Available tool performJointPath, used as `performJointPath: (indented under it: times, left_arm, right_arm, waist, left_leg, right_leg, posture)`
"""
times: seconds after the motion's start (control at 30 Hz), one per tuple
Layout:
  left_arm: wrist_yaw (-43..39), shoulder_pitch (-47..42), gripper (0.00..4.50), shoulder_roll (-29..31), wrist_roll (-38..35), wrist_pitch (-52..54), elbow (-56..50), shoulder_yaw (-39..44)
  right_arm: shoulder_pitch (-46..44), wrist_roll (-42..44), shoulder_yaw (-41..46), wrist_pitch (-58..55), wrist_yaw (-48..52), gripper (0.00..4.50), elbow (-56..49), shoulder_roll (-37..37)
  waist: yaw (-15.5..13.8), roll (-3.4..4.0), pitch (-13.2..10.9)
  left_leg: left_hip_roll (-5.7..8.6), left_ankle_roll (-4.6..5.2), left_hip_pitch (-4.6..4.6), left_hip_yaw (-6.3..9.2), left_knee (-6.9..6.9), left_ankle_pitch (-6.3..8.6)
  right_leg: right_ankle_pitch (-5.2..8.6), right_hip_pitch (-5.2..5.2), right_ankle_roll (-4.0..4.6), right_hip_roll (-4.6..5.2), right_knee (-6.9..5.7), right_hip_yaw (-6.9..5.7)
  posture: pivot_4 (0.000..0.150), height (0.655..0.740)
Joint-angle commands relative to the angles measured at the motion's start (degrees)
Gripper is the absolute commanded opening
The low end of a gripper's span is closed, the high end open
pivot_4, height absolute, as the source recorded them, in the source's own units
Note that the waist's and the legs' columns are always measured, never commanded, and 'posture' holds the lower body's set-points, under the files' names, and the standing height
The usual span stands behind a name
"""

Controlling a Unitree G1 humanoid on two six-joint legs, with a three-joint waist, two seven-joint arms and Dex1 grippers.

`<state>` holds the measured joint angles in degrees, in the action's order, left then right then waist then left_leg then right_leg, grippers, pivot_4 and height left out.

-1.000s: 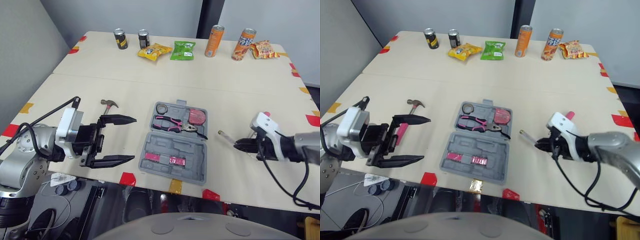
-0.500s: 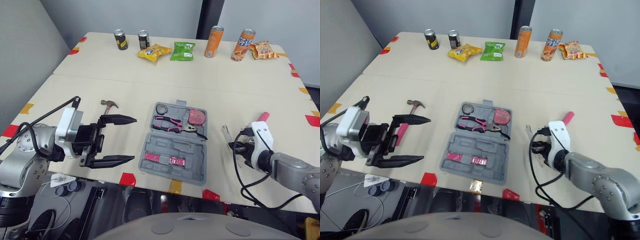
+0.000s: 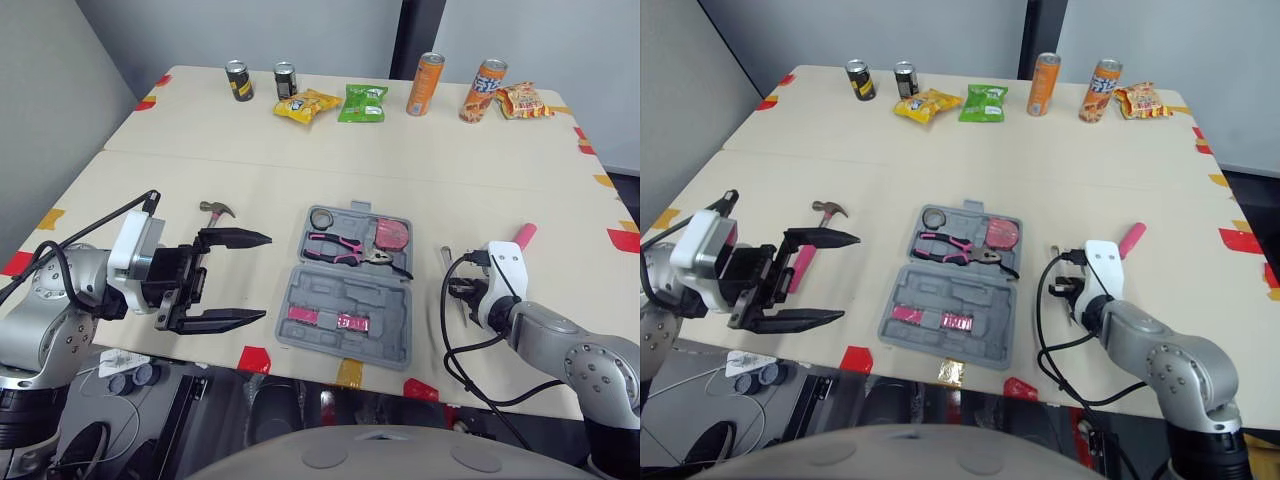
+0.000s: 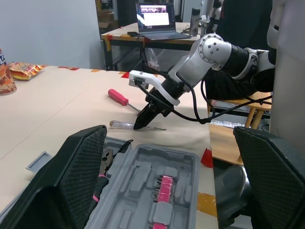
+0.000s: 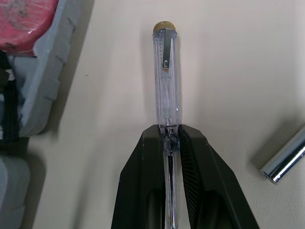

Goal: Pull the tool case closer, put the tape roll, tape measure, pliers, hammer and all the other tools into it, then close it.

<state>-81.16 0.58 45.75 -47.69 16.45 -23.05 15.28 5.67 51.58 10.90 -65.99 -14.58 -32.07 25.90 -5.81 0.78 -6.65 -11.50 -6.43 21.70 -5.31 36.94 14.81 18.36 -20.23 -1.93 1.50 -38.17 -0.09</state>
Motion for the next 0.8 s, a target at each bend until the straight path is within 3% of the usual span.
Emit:
performJointPath:
  times: [0.03,0.33,0.5,0.8]
  left_arm:
    - [-0.62,-0.91,4.5,0.48,-0.65,-0.3,0.31,0.96]
    - [-1.24,-0.77,4.5,1.13,-0.8,0.07,0.8,1.66]
    - [-1.33,-0.65,4.5,1.3,-0.94,0.21,0.85,1.79]
    - [-1.69,-1.14,4.5,1.21,-0.9,0.19,1.19,1.66]
  right_arm:
    - [-0.29,-3.09,-0.45,1.76,1.95,1.08,0.46,-0.76]
    - [6.83,-13.73,-3.96,12.49,15.2,4.08,-3.19,5.36]
    - [11.82,-20.21,-6.53,23.47,24.45,4.08,-2.72,7.17]
    - [11.62,-26.01,-7.48,35.97,32.99,4.08,6.64,2.61]
  waist:
    - [0.13,0.01,0.0]
    - [0.05,0.01,0.03]
    - [0.29,0.01,0.03]
    - [0.72,0.02,0.04]
  left_leg:
    - [0.0,0.0,-0.08,0.0,0.0,0.0]
    - [0.09,-0.04,-0.62,-0.01,-0.18,0.02]
    - [0.1,-0.03,-0.61,0.0,-0.22,0.02]
    - [0.1,0.0,-0.63,-0.01,-0.24,0.01]
  right_leg:
    - [0.0,0.06,0.0,0.01,0.01,0.0]
    - [0.03,0.63,-0.05,0.14,0.23,-0.03]
    - [0.04,0.66,-0.07,0.16,0.27,-0.05]
    - [0.04,0.69,-0.06,0.16,0.24,-0.02]
  posture:
    - [0.15,0.74]
    - [0.15,0.74]
    - [0.15,0.74]
    - [0.15,0.74]
